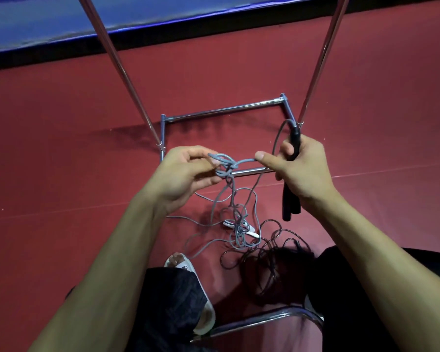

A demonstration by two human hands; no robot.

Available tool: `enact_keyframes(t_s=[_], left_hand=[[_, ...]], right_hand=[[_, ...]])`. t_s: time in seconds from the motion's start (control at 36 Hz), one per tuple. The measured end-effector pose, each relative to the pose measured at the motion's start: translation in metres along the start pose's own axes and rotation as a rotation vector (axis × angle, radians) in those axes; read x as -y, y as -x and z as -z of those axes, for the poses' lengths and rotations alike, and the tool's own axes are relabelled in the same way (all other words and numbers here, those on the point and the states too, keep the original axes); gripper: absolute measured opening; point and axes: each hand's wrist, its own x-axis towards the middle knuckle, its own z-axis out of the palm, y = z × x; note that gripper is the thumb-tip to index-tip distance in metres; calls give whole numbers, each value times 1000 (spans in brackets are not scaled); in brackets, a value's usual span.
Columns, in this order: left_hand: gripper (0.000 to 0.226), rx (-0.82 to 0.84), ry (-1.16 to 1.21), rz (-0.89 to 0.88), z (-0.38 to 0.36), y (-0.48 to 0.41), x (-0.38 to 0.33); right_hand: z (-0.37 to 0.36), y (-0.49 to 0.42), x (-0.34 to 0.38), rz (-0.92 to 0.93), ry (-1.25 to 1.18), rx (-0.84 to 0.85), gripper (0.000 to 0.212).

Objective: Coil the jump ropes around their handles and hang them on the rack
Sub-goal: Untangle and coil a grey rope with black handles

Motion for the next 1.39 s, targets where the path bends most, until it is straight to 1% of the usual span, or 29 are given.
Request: enact_keyframes(t_s=[0.06, 0.14, 0.19, 0.25, 0.31, 0.39, 0.44, 0.5, 0.53, 0.56, 0.64, 0.67, 0.69, 0.72, 0.75, 0.78, 0.83, 0.89, 0.92, 0.94, 0.97, 1.0, 1.06, 1.08, 1.11, 1.19, 1.28, 1.33, 1.39], left_hand=[[22, -12, 84, 27, 2, 0, -3], [32, -99, 149, 8, 2, -1, -4], [32, -113, 190, -9, 1, -2, -4], [28, -68, 226, 4, -4, -1, -2], [19, -54, 215, 56, -10, 0, -2], [15, -72, 116, 120, -19, 0, 3], [9, -35, 52, 113, -21, 2, 5], [11, -40, 17, 71, -19, 4, 3], [13, -75, -47, 24, -15, 2, 4], [14, -120, -171, -52, -11, 0, 5], [15, -285, -694, -304, -4, -9, 12], [13, -329, -855, -339, -4, -10, 13], [12, -361, -960, -342, -4, -10, 14], [10, -373, -989, -335, -5, -10, 13], [8, -355, -963, -321, -4, -11, 14], [7, -308, -876, -318, -3, -11, 13], [12, -168, -576, -285, -3, -8, 9], [19, -3, -260, -193, -5, -2, 5], [27, 88, -139, -132, -6, 1, 4], [38, 168, -89, -93, -8, 3, 3], [49, 222, -107, -85, -8, 4, 5], [60, 248, -187, -115, -8, 4, 7], [71, 230, -437, -214, -7, 3, 12], [72, 214, -519, -247, -8, 3, 13], [70, 194, -540, -264, -8, 2, 13], [56, 61, -418, -259, -6, 0, 7], [43, -81, -326, -299, -3, 1, 1], [33, -145, -309, -342, -2, 2, 0], [26, -171, -305, -376, -3, 2, -1]], right_hand=[[2, -1, 0, 3, -17, -31, 54], [6, -3, 1, -2, -91, -43, 52], [6, -2, 1, 3, -120, -17, 52], [4, 0, 1, 10, -129, 14, 52], [2, 1, 0, 18, -140, 30, 52], [0, 2, 1, 38, -121, 55, 52], [-2, 3, 2, 53, -106, 48, 52], [-1, 2, 3, 62, -121, -2, 52], [1, 1, 4, 63, -132, -30, 52], [3, -1, 4, 65, -137, -50, 52], [4, -1, 4, 94, -61, -23, 52], [3, 0, 3, 107, -7, 9, 51], [1, 2, 2, 118, 51, 40, 51], [-1, 3, 1, 122, 97, 65, 49], [-2, 3, -1, 116, 122, 81, 48], [-3, 3, -1, 102, 125, 89, 46], [-3, 2, -2, 79, 100, 84, 45], [-2, 1, -1, 53, 30, 79, 45], [-2, 0, -1, 37, -16, 80, 44], [-2, 0, -1, 21, -58, 78, 44], [-2, -1, -1, 5, -92, 73, 44], [-2, -1, -1, -11, -117, 68, 44], [0, -2, -2, -25, -141, 67, 44], [1, -2, -2, -24, -136, 71, 45], [1, -2, -2, -20, -122, 77, 45], [4, -3, -3, -3, -52, 88, 45], [5, -3, -3, 16, 18, 90, 45], [4, -3, -3, 19, 33, 84, 44], [2, -2, -3, 8, 36, 68, 42]])
